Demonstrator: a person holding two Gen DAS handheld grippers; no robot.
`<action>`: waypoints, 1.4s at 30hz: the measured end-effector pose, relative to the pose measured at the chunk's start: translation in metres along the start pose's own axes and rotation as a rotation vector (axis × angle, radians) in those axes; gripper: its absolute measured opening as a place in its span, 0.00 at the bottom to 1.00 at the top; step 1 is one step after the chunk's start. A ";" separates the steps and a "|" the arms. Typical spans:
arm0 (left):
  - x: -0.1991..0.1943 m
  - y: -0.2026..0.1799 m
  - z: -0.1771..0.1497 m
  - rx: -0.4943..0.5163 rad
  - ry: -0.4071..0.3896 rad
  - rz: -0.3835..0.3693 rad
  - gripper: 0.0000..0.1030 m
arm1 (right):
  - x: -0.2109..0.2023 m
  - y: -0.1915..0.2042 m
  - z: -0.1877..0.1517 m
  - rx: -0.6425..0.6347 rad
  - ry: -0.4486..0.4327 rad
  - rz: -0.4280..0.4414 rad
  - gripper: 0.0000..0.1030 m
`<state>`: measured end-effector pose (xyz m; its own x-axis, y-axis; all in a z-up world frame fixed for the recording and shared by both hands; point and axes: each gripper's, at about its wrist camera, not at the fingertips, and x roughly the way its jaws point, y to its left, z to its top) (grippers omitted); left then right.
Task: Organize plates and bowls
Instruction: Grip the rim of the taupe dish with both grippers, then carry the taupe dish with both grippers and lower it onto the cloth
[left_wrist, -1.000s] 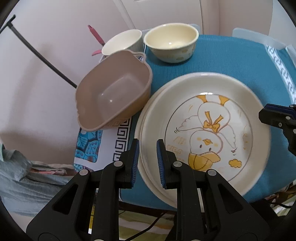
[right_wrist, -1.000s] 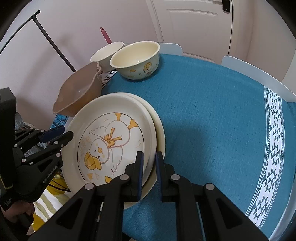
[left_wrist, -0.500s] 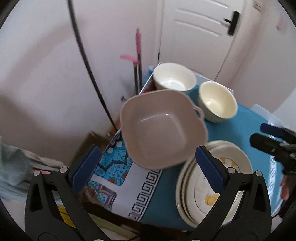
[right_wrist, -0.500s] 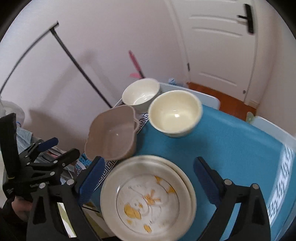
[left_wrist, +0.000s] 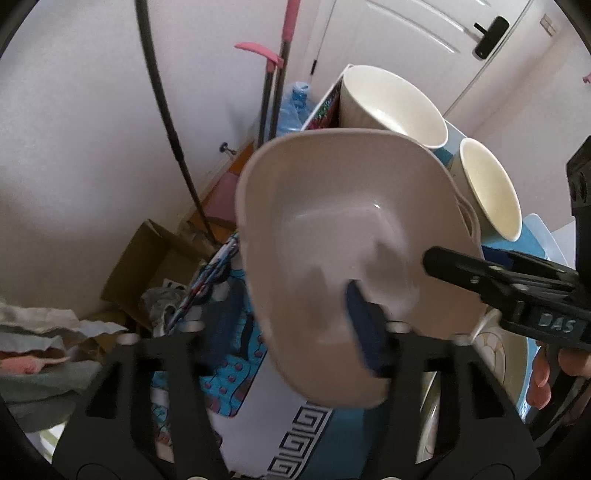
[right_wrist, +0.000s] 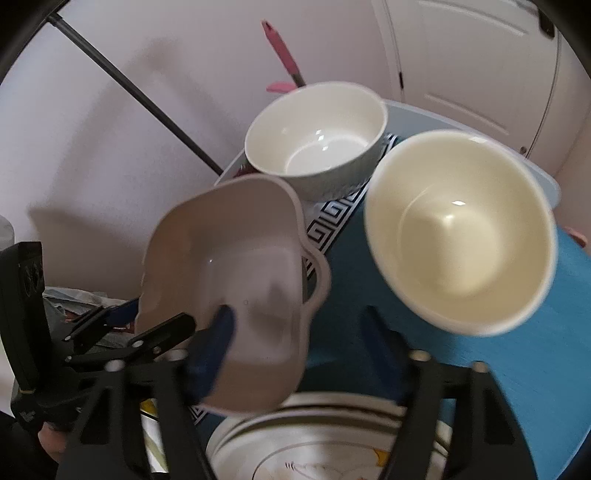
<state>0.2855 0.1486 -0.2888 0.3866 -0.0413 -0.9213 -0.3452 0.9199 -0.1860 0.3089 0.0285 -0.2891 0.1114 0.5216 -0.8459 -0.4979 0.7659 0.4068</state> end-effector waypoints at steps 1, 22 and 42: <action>0.004 0.000 0.001 0.002 0.010 0.008 0.23 | 0.005 0.000 0.001 -0.003 0.010 0.007 0.40; -0.070 -0.037 -0.013 0.118 -0.107 0.000 0.11 | -0.056 0.010 -0.027 0.020 -0.115 -0.042 0.13; -0.148 -0.246 -0.117 0.439 -0.118 -0.248 0.11 | -0.276 -0.075 -0.216 0.262 -0.377 -0.216 0.13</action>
<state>0.2127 -0.1171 -0.1469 0.5134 -0.2576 -0.8186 0.1509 0.9661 -0.2093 0.1296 -0.2545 -0.1610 0.5147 0.4031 -0.7567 -0.2020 0.9147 0.3499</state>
